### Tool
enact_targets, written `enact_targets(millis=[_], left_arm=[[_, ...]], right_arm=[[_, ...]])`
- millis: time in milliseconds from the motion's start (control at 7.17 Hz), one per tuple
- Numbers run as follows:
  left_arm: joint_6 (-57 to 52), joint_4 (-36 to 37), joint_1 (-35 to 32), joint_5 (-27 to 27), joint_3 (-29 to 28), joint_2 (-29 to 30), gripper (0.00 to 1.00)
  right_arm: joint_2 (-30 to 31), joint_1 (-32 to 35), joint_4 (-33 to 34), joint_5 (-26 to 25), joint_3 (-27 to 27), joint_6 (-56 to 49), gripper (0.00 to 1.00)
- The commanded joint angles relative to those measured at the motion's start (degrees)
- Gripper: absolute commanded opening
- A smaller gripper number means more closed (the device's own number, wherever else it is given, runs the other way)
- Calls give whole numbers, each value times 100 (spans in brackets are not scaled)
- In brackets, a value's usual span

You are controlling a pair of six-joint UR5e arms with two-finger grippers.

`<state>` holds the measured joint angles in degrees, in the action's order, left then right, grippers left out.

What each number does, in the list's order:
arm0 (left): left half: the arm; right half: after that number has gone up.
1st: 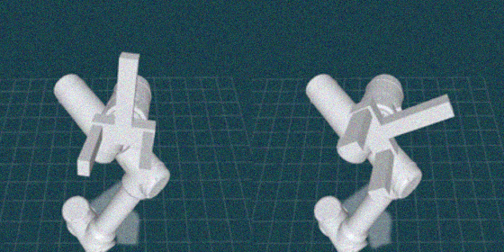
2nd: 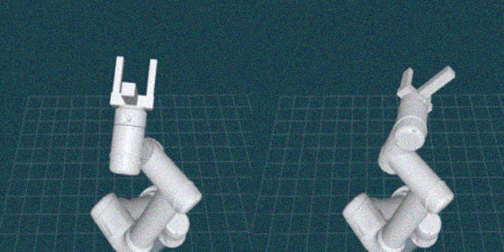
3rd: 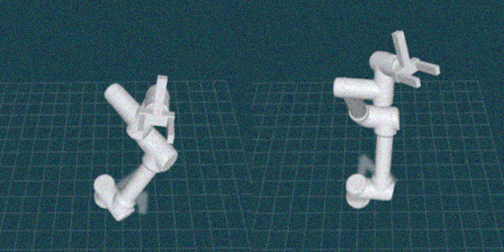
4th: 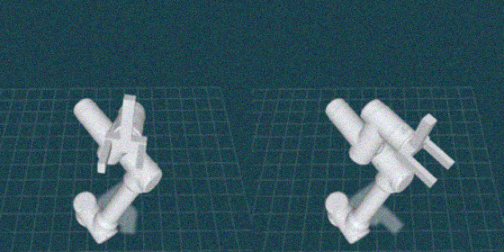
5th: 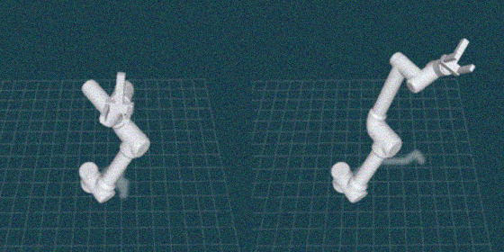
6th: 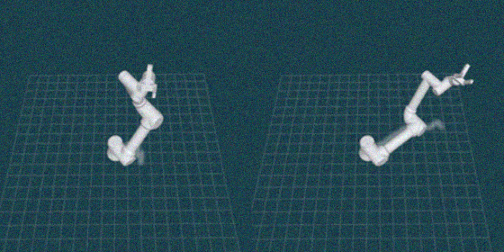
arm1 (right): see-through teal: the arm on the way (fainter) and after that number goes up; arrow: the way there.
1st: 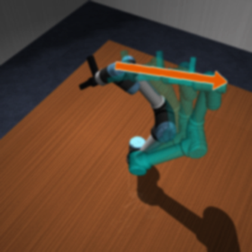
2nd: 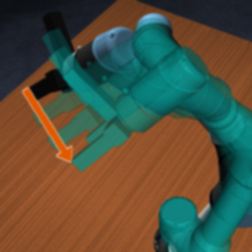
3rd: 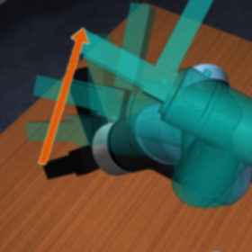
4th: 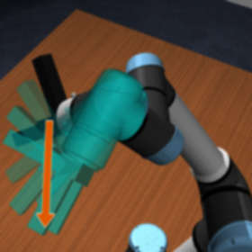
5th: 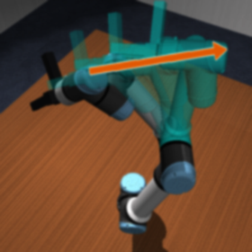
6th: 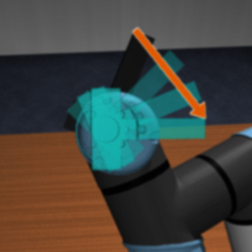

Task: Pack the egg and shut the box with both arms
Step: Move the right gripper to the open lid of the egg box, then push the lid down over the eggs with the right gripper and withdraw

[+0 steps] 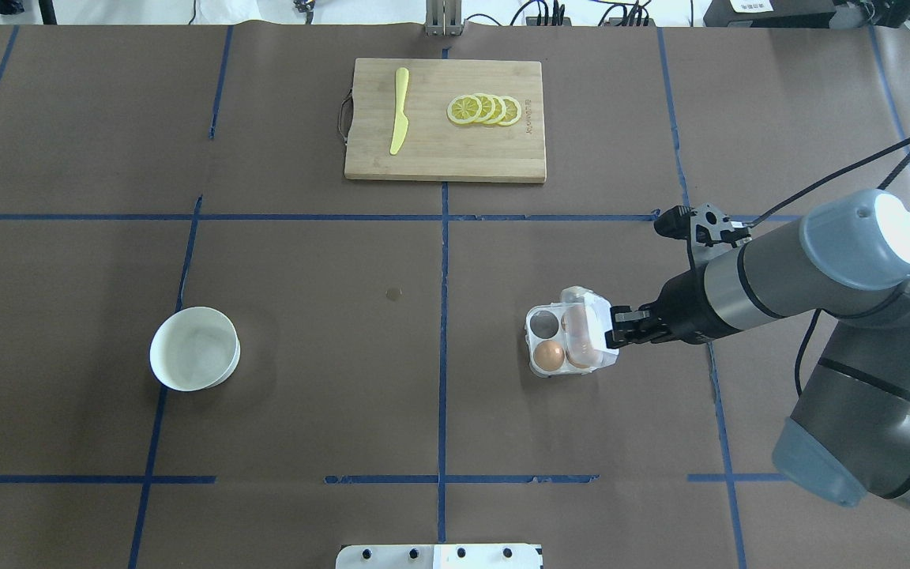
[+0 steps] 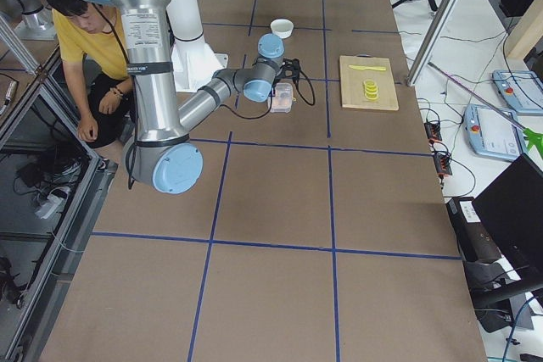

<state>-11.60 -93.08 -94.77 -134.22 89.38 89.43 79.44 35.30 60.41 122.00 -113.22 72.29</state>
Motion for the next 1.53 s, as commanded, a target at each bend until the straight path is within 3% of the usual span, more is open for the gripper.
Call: enact_targets(millis=[0, 140, 419, 698, 977, 1116, 1395], left_arm=[[0, 0, -6, 1, -8, 4, 100], [0, 0, -6, 10, -8, -13, 100], [-9, 0, -6, 19, -8, -75, 100], [-9, 0, -6, 45, -17, -101, 100], [9, 9, -6, 229, -8, -84, 100], [61, 18, -6, 186, 96, -23, 100], [132, -8, 29, 160, 334, 4, 100]], right_arm=[[-218, -41, 24, -18, 28, 110, 0], [-192, -15, 233, -35, 37, 110, 0], [-165, 335, 1512, -167, 2, -152, 0], [52, 1036, 2375, -167, -16, -1684, 0], [710, 1931, 2555, -106, 54, -3492, 0], [1009, 2685, 2572, -62, 255, -4659, 0], [1152, 4004, 2643, 524, 1070, -6551, 0]])
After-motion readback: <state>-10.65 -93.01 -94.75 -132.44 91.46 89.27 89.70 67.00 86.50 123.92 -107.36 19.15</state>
